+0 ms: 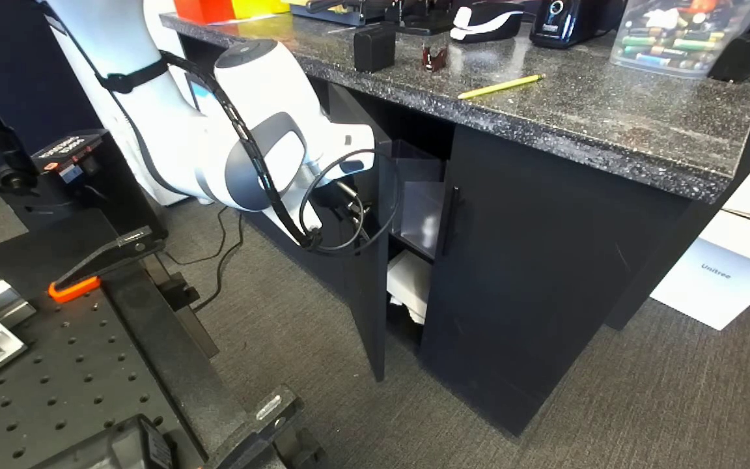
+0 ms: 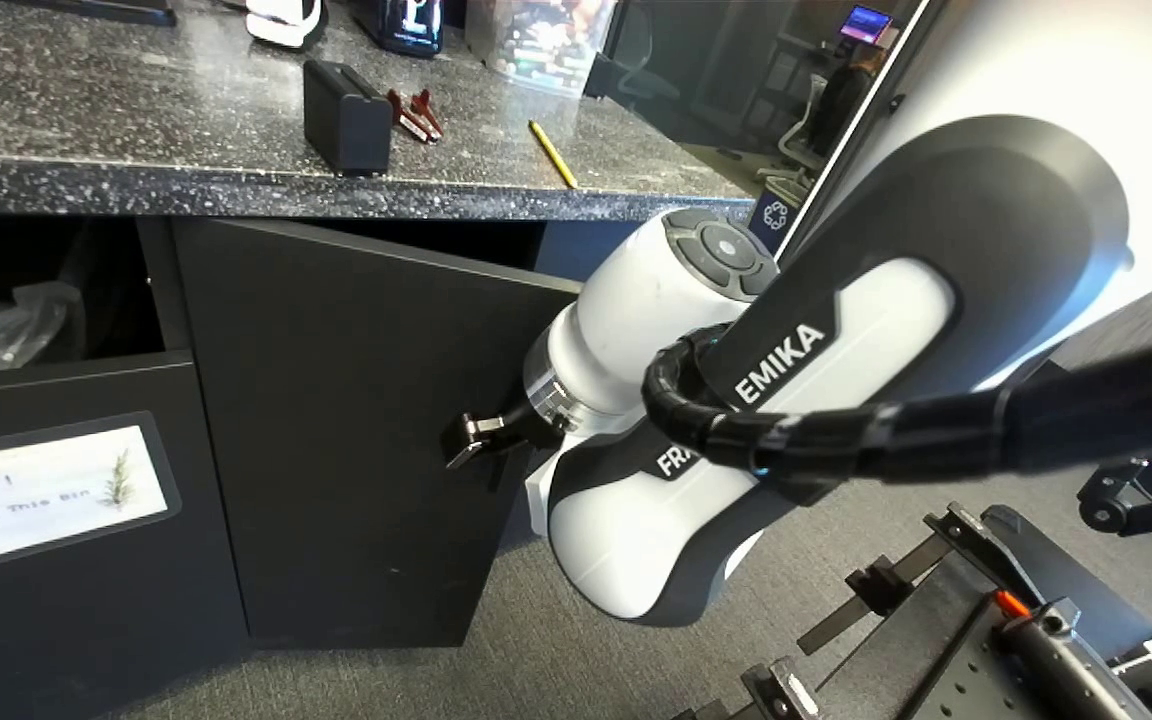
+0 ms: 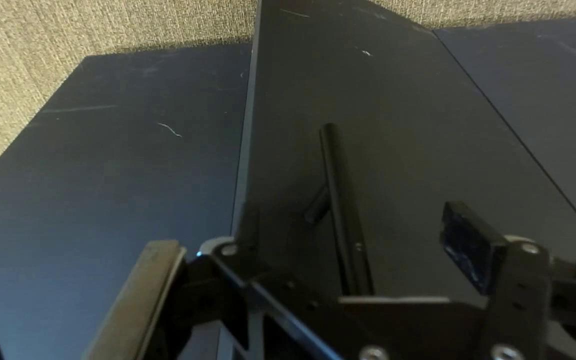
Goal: Open the cabinet door on the left
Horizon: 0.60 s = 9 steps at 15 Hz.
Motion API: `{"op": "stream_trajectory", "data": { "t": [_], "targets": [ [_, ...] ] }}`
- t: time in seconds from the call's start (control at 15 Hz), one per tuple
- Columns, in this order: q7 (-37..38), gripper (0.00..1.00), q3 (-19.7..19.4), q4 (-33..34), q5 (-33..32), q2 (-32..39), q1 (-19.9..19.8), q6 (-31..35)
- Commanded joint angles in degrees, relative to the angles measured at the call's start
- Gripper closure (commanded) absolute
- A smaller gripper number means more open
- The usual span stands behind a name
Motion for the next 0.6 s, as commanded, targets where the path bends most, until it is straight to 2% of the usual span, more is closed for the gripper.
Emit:
{"op": "stream_trajectory", "data": {
  "t": [0.0, 0.53],
  "targets": [
    [-7.63, 0.0, 10.19, -4.25, -2.35, -11.04, -8.13, -7.23],
    [-7.71, 0.0, 9.98, -5.21, -2.37, -10.65, -7.43, -4.92]
  ]
}}
